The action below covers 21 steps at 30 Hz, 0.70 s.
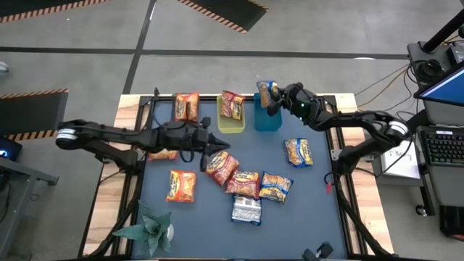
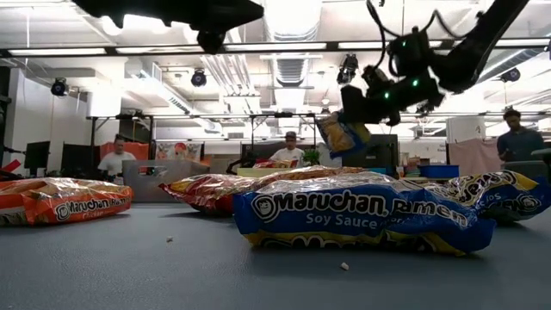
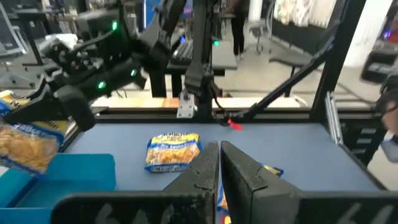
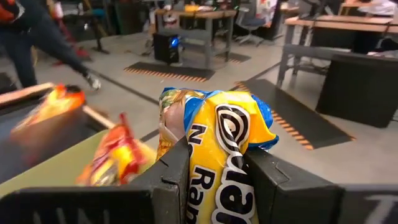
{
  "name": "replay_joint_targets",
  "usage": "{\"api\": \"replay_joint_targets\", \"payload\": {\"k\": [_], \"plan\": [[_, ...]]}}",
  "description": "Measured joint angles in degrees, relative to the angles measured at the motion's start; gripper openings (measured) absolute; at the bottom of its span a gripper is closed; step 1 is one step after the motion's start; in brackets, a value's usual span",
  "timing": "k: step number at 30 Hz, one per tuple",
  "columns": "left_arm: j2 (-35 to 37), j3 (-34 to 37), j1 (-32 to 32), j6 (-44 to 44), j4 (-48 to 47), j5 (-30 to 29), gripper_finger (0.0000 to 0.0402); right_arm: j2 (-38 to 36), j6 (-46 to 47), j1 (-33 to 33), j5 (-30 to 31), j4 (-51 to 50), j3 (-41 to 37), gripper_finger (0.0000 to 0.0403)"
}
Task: Sort Maruchan noodles
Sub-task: Put the blue noodle pack into the blue bin
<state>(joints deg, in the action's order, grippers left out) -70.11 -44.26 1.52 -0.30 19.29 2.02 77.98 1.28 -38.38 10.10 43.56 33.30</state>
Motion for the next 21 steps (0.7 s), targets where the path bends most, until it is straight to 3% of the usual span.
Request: {"api": "replay_joint_targets", "payload": {"k": [5, 12, 16, 21], "plan": [[2.07, 2.13, 0.0, -0.28, 1.72, -0.02, 0.0, 7.19, 1.08, -2.94, -3.95, 9.18, -0.35, 0.0091], [2.51, 2.19, 0.0, -0.26, 1.7, -0.02, 0.0, 16.27, 2.45, -3.03, -3.9, 20.6, -0.31, 0.0091], [2.33, 2.2, 0.0, -0.18, 1.67, 0.0, 0.0, 18.87, 2.57, -3.03, 0.21, 21.81, -0.31, 0.0091], [2.32, 2.41, 0.0, 0.34, 1.66, -0.02, 0.0, 21.27, 2.22, -3.09, 0.52, 21.95, -0.24, 0.0091]]}}
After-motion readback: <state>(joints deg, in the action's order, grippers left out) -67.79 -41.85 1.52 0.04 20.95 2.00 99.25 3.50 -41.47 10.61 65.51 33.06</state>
